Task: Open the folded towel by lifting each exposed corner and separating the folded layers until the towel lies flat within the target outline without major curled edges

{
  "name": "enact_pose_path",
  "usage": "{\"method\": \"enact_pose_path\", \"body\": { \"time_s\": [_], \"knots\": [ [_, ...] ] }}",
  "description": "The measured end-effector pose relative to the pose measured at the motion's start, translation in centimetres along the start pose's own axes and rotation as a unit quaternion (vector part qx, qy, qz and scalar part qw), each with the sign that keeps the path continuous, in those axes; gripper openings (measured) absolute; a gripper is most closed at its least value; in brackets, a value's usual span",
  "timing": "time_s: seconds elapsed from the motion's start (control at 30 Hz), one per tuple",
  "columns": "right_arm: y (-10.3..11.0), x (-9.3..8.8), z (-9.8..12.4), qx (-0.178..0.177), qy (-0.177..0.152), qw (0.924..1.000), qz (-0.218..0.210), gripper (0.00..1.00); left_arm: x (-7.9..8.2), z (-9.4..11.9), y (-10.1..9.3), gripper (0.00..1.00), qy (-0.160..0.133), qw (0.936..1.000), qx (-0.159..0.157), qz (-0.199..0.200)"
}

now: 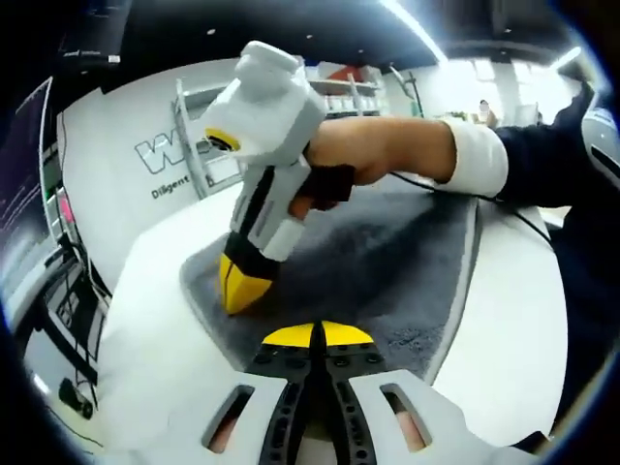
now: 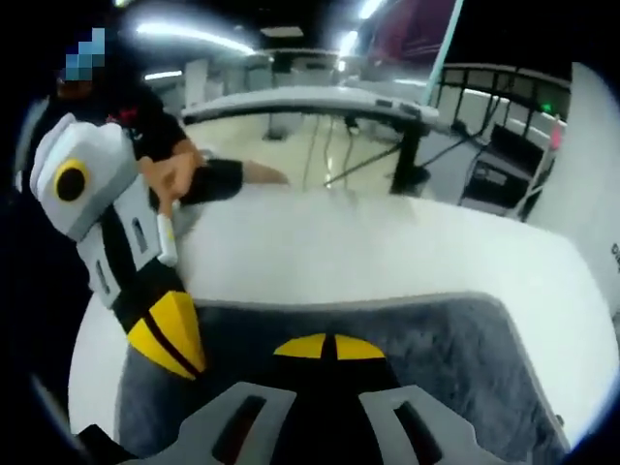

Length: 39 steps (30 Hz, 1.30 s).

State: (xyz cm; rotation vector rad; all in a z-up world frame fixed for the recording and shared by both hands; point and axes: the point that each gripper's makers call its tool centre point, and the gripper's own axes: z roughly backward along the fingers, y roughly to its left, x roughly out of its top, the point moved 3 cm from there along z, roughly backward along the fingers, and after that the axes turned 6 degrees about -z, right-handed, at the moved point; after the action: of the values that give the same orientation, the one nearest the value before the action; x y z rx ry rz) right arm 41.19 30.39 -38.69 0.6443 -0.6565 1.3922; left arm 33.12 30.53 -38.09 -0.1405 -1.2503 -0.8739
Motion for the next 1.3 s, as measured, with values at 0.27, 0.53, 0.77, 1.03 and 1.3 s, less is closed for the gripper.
{"method": "enact_pose_path", "body": {
  "time_s": [0.27, 0.53, 0.77, 1.03, 1.3],
  "knots": [
    [-1.9, 0.3, 4.3, -0.014, -0.042, 0.9983, -0.037, 0.00, 2.6, 0.4, 0.0, 0.07, -0.088, 0.9961, 0.000, 0.001],
    [-2.9, 0.4, 6.8, -0.028, -0.095, 0.9934, -0.058, 0.00, 4.9, 0.7, 1.3, 0.16, -0.153, 0.9869, 0.017, 0.047],
    [-2.8, -0.1, 8.6, -0.034, -0.118, 0.9912, -0.050, 0.01, 6.1, -0.1, 1.9, 0.31, -0.168, 0.9831, 0.033, 0.064],
    [-2.0, -1.8, 11.4, -0.063, -0.134, 0.9882, -0.039, 0.12, 8.4, -1.2, 1.2, 0.33, -0.184, 0.9795, 0.014, 0.082],
    [-3.0, -3.5, 14.1, -0.096, -0.138, 0.9847, -0.045, 0.15, 10.5, -2.6, 0.4, 0.33, -0.183, 0.9793, -0.010, 0.085]
  ]
}}
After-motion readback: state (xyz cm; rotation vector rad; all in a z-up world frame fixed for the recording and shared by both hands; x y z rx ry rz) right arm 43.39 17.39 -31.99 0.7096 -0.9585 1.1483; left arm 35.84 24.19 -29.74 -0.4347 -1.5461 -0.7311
